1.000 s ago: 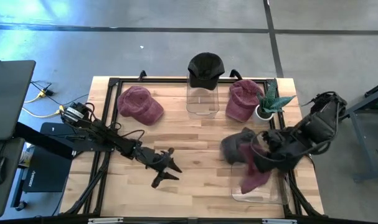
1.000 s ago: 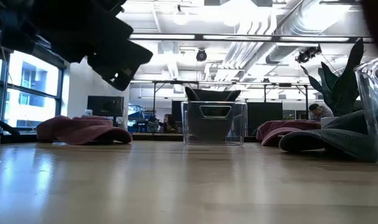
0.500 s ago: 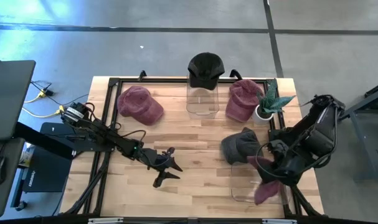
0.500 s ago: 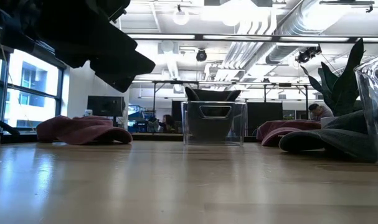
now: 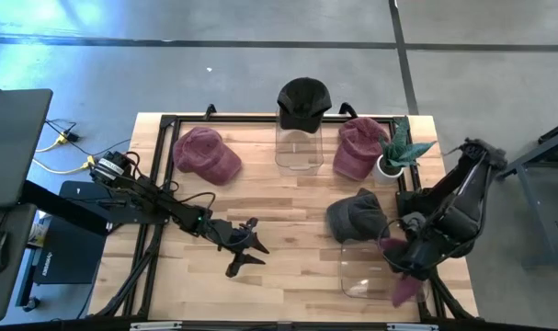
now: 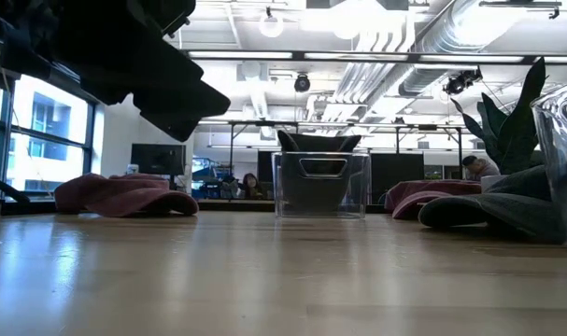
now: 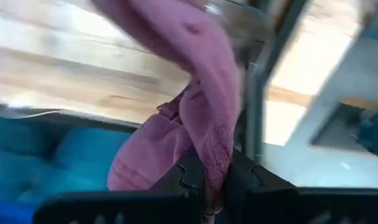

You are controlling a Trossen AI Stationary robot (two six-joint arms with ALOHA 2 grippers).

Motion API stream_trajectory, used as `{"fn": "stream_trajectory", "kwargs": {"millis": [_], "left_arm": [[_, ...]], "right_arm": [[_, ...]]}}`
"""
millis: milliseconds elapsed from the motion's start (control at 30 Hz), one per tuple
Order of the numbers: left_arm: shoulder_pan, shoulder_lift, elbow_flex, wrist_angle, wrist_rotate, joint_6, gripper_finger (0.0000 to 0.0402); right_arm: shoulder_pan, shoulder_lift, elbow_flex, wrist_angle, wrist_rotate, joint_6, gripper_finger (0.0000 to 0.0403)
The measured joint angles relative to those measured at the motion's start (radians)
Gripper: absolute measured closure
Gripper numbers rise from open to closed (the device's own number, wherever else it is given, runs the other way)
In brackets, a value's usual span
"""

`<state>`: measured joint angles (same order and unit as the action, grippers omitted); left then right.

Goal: Pick & Place hat
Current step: Put the bottom red cap into the bottom transparent bin

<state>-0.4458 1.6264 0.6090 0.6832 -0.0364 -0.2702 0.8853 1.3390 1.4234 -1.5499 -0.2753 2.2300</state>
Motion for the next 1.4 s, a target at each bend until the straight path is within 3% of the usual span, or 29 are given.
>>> {"fn": "stream_trajectory", "kwargs": {"millis": [267, 433, 600, 767, 1000, 1233, 1400], "left_arm": [[0.0, 0.0, 0.0, 0.002, -0.001, -0.015, 0.025], [0.0, 0.0, 0.0, 0.002, -0.001, -0.023, 0.025], [0.0, 0.0, 0.0, 0.002, -0.001, -0.023, 0.025], [0.0, 0.0, 0.0, 0.002, -0.001, -0.023, 0.025], [0.0, 0.0, 0.0, 0.001, -0.007, -0.023, 0.025], [0.0, 0.0, 0.0, 0.002, -0.008, -0.023, 0.025], [0.0, 0.0, 0.0, 0.002, -0.011, -0.023, 0.025]], "right_arm": [[0.039, -0.083, -0.197, 0.109, -0.103, 0.034, 0.038], [0.051, -0.127, -0.301, 0.123, -0.222, 0.048, 0.038], [0.072, -0.145, -0.354, 0.126, -0.327, 0.044, 0.0378], [0.109, -0.145, -0.392, 0.137, -0.345, 0.034, 0.0364], [0.137, -0.145, -0.446, 0.155, -0.34, -0.005, 0.029], [0.137, -0.146, -0.395, 0.09, -0.338, -0.008, 0.0196], [0.137, -0.146, -0.344, 0.065, -0.312, 0.011, 0.0167]]}}
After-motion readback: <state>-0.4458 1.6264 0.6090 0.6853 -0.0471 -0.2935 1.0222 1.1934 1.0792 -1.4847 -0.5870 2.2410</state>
